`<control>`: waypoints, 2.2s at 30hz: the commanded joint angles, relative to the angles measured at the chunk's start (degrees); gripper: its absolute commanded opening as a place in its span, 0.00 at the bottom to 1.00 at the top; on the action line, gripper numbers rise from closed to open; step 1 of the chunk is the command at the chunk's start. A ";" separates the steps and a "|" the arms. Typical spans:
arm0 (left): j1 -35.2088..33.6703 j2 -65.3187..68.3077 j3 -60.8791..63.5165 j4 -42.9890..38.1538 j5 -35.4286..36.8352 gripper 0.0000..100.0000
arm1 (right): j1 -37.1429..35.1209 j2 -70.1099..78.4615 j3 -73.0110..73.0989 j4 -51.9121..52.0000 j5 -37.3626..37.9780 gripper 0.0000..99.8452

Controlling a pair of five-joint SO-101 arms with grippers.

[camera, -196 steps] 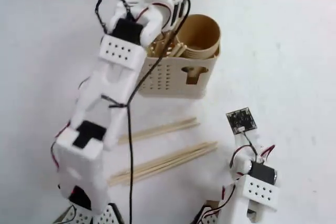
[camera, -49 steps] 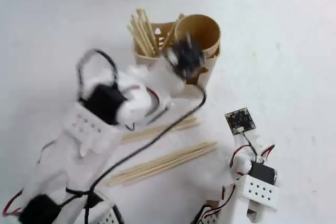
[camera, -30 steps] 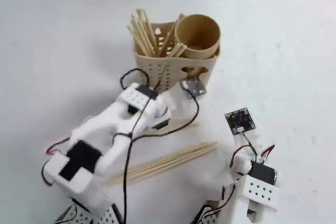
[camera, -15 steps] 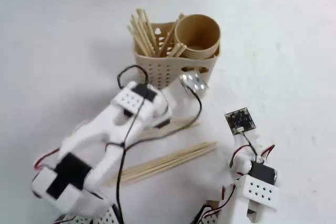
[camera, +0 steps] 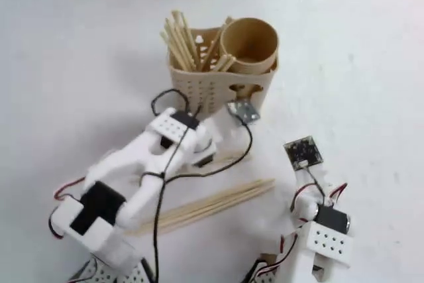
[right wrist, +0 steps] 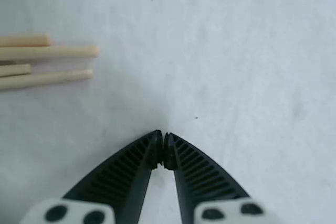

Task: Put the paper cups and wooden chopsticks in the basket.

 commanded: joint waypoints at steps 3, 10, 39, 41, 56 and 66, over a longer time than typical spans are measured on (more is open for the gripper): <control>-0.22 -0.57 -3.34 2.46 -0.09 0.12 | 0.22 0.31 -1.67 -0.75 0.79 0.02; 0.31 -9.10 2.29 1.85 -0.26 0.12 | 0.22 0.31 -1.67 -0.84 0.88 0.02; 0.22 -1.63 0.97 -0.09 -0.44 0.14 | 0.22 0.31 -1.67 -0.75 0.79 0.02; 0.31 -1.45 0.79 -0.09 -0.44 0.13 | 0.22 0.31 -1.67 -0.75 0.79 0.02; 0.57 -3.03 -2.64 5.63 -0.53 0.02 | 0.22 0.31 -1.67 -0.84 0.79 0.02; 0.66 -25.19 -6.68 22.07 -3.60 0.02 | 0.22 0.31 -1.67 -0.84 0.79 0.02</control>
